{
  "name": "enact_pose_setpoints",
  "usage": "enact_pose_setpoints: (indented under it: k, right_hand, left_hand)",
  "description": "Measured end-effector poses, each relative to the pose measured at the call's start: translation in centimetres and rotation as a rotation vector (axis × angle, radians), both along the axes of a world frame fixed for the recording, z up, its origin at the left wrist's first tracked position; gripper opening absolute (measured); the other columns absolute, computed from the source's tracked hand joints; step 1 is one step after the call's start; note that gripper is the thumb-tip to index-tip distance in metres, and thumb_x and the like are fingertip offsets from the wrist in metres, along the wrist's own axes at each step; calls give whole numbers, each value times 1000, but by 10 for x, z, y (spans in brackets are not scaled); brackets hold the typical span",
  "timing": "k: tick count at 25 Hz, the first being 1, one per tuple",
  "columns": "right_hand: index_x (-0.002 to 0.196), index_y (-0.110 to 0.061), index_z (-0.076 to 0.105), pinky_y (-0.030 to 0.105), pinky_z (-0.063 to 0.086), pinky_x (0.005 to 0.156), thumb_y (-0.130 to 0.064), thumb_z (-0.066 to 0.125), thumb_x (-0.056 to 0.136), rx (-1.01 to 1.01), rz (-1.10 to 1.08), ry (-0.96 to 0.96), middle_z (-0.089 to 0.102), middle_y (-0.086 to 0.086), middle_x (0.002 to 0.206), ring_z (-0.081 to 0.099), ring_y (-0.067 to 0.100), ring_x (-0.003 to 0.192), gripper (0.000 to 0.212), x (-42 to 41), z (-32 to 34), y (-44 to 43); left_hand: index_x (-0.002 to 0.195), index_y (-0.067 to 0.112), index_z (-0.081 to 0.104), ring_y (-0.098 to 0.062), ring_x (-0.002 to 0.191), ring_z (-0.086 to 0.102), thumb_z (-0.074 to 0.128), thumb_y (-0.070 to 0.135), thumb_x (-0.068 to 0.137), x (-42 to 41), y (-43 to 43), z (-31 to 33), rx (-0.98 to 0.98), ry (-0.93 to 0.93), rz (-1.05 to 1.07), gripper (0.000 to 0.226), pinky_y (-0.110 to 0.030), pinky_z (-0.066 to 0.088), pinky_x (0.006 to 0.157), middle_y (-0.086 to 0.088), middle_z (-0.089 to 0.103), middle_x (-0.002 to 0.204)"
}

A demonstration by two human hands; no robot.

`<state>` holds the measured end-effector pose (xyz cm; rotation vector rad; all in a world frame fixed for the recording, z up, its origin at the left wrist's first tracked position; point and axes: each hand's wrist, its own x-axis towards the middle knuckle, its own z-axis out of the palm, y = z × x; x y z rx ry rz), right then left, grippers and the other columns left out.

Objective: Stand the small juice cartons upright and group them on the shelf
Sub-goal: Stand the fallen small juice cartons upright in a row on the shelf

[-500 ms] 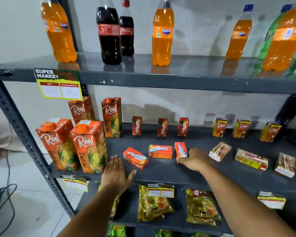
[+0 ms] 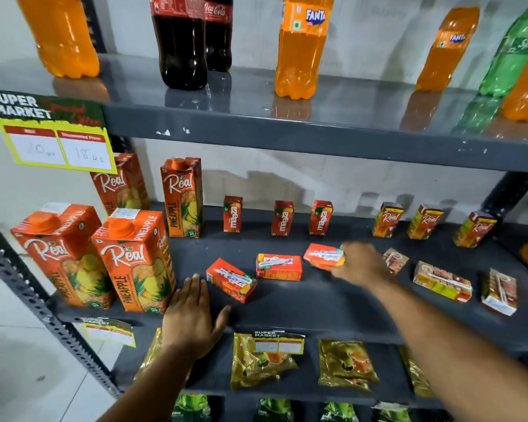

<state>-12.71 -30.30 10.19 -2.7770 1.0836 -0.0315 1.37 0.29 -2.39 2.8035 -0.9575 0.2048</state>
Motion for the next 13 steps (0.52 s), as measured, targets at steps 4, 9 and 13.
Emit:
enact_pose_setpoints:
  k: [4, 9, 13]
  right_hand:
    - [129, -19, 56, 33, 45, 99, -16, 65, 77, -82, 422, 233, 51, 2, 134, 53, 25, 123, 53, 14, 37, -30]
    - [127, -32, 55, 38, 42, 102, -52, 43, 91, 72, 491, 296, 55, -12, 127, 52, 20, 120, 43, 23, 54, -25]
    - [129, -22, 58, 40, 42, 104, -55, 33, 86, 16, 629, 300, 58, 4, 135, 53, 26, 124, 60, 19, 57, -25]
  left_hand:
    - [134, -3, 47, -38, 129, 46, 29, 66, 86, -1, -2, -1, 0, 17, 24, 86, -48, 38, 106, -25, 47, 140]
    - [134, -3, 48, -37, 129, 47, 28, 66, 85, -4, -2, 4, -7, 12, 37, 86, -48, 39, 105, -24, 49, 139]
    - [136, -2, 46, -36, 130, 45, 28, 66, 85, -4, -3, 2, 0, 13, 55, 86, -48, 38, 106, -23, 47, 141]
